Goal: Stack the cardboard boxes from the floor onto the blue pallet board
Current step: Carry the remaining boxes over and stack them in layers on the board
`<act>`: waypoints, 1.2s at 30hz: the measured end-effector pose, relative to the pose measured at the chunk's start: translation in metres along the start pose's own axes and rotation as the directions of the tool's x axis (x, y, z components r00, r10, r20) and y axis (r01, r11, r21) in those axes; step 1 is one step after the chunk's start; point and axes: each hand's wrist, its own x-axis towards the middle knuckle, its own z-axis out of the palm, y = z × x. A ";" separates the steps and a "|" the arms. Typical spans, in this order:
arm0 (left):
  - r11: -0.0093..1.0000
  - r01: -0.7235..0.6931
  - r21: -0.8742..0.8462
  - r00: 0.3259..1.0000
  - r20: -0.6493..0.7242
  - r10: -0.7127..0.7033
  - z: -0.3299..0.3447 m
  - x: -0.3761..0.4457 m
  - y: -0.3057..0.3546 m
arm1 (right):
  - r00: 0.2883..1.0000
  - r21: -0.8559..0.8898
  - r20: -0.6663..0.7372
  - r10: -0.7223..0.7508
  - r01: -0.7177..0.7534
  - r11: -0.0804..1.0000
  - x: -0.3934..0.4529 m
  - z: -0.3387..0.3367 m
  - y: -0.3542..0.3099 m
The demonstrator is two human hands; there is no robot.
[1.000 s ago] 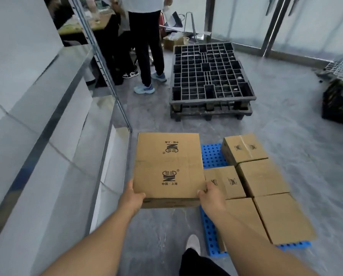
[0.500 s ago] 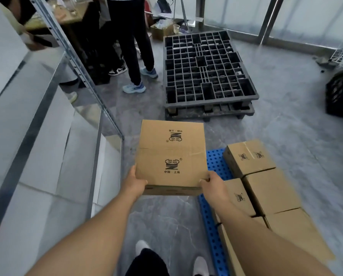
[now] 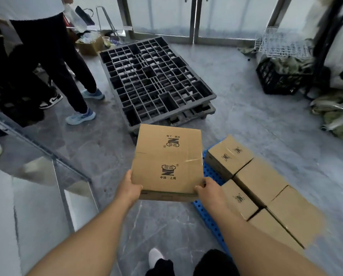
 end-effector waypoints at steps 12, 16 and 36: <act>0.965 -0.119 0.234 0.965 0.258 0.056 0.054 0.112 0.057 | 0.947 0.138 -0.101 0.306 -0.292 0.947 0.068 0.013 0.013; 0.930 -0.165 0.328 0.947 0.315 0.057 0.078 0.150 0.075 | 0.916 0.180 -0.102 0.389 -0.367 0.913 0.100 0.017 0.021; 0.852 -0.343 0.396 0.814 0.578 0.059 0.272 0.388 -0.026 | 0.782 0.161 0.024 0.623 -0.618 0.770 0.324 0.138 0.170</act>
